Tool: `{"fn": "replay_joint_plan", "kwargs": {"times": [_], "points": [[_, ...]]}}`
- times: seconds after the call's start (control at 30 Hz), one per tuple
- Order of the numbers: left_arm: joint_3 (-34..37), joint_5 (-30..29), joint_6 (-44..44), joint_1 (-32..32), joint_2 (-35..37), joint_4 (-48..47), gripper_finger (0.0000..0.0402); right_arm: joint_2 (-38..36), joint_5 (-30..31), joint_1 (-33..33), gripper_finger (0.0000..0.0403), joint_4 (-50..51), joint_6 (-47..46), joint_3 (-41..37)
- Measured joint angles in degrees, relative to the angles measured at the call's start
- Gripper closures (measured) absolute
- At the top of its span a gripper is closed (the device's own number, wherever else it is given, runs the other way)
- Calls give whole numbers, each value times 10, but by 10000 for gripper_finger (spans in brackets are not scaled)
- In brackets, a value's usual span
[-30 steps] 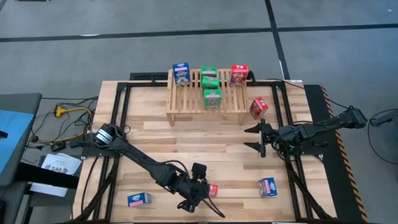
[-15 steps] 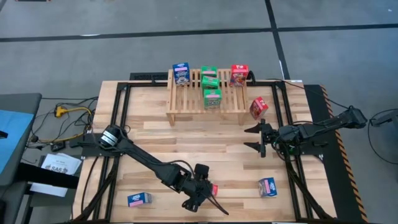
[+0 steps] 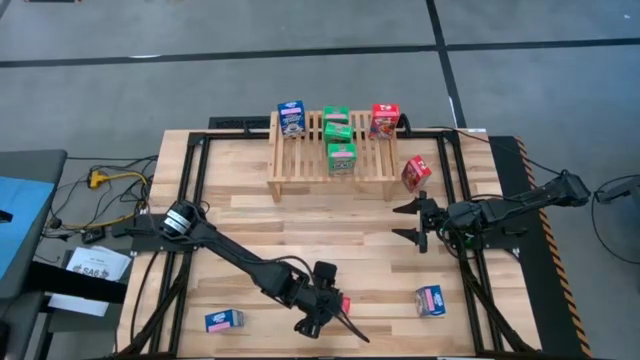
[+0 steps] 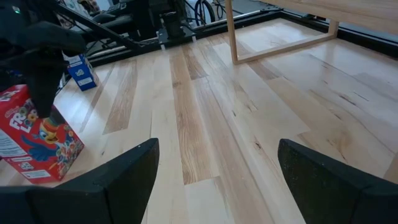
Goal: Stack cereal on shelf
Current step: Put the bottom red cereal box on the shelf aligned with the other red cereal box
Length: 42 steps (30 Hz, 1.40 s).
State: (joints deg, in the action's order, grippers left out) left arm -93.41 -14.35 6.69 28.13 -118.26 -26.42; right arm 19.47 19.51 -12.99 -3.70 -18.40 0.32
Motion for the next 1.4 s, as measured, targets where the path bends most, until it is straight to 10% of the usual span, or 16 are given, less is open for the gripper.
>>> {"fn": "replay_joint_plan", "kwargs": {"times": [0.37, 1.4], "points": [[-9, -13, -25, -36, 0, -15, 284, 0, 0, 0, 49, 0, 0, 0], [-165, 37, -135, -180, 1, -200, 255, 0, 0, 0, 49, 0, 101, 0]]}}
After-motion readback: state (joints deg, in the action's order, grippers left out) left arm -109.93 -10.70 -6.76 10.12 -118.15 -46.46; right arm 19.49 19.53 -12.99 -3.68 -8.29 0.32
